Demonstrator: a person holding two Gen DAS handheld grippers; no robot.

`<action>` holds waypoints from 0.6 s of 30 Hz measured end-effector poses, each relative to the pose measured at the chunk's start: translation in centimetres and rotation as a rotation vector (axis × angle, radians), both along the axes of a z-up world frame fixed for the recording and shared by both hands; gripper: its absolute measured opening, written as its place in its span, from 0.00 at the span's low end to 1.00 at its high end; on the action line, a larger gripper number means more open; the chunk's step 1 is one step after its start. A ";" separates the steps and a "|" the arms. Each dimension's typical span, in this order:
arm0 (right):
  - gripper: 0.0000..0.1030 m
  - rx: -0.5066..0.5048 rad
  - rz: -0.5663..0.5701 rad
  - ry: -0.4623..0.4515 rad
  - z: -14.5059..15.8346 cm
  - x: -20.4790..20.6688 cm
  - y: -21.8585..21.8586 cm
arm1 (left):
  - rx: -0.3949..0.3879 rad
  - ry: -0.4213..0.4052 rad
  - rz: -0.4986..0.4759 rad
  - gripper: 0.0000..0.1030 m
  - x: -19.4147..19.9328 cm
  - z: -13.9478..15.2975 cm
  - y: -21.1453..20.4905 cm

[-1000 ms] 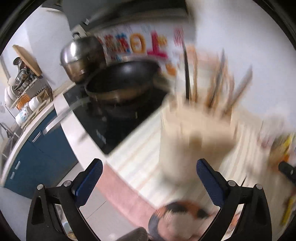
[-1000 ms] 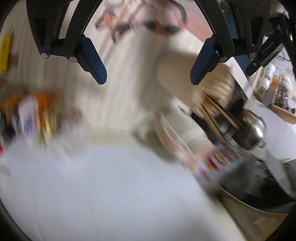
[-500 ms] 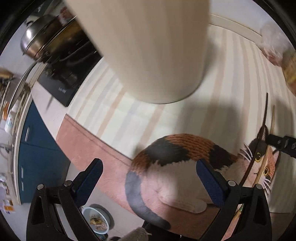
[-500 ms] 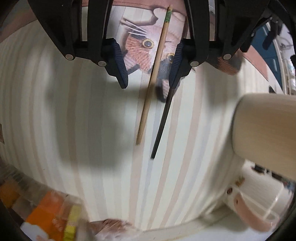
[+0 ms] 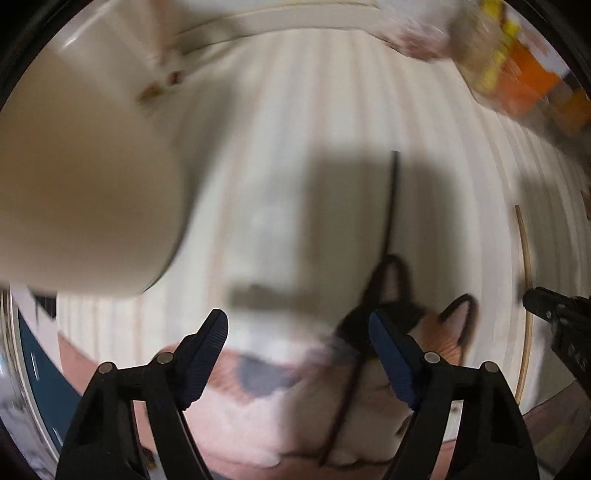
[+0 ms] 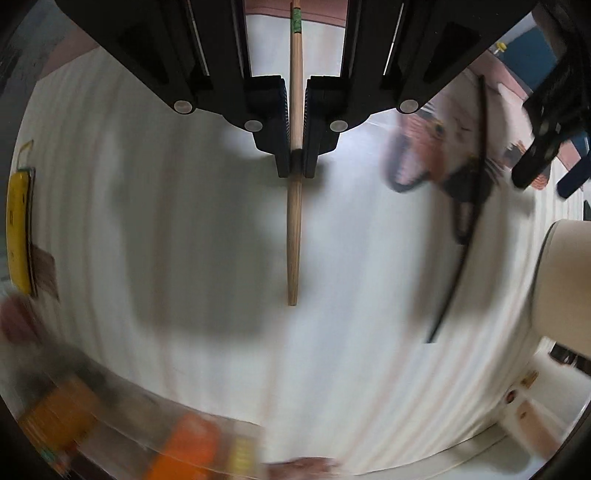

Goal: Organize utensils
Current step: 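Grasp a dark chopstick with the left tool while the right tool grasps a wooden one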

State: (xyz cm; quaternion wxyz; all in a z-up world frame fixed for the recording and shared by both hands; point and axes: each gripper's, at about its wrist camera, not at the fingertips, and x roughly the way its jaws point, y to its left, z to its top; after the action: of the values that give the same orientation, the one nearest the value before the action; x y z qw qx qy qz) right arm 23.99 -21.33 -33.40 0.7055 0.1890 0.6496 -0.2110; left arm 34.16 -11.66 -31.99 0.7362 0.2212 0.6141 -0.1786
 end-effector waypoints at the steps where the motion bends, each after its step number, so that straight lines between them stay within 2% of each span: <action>1: 0.06 0.013 -0.015 -0.003 0.0 -0.4 -0.5 | -0.001 0.021 -0.021 0.74 0.1 -0.6 -0.9; 2: 0.06 0.029 -0.033 -0.008 0.1 -0.9 -0.9 | -0.001 0.039 -0.029 0.73 0.1 -1.0 -1.4; 5: 0.06 0.054 -0.065 -0.015 0.1 -1.8 -1.6 | -0.034 0.055 -0.024 0.56 0.6 -1.1 -2.1; 7: 0.06 0.060 -0.075 -0.020 0.2 -2.4 -2.0 | -0.091 0.103 0.002 0.19 1.1 -0.9 -2.1; 9: 0.06 0.052 -0.067 -0.021 0.4 -2.5 -2.3 | -0.082 0.094 0.039 0.07 1.6 -0.7 -1.9; 12: 0.07 0.047 -0.062 -0.015 0.5 -2.7 -2.1 | -0.096 0.114 0.166 0.04 2.2 -0.6 -0.2; 15: 0.06 0.180 -0.079 -0.035 -0.4 -3.3 -0.6 | -0.148 0.170 0.308 0.04 2.1 -0.8 2.6; 18: 0.06 0.252 -0.054 -0.037 -0.7 -3.2 0.6 | -0.215 0.260 0.425 0.04 1.2 -1.2 5.6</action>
State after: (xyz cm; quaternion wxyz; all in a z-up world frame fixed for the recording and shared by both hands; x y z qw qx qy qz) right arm 20.77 -20.74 -34.13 0.6819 0.2976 0.6527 -0.1431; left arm 35.39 -6.01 -33.18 0.6915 -0.0169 0.7136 -0.1111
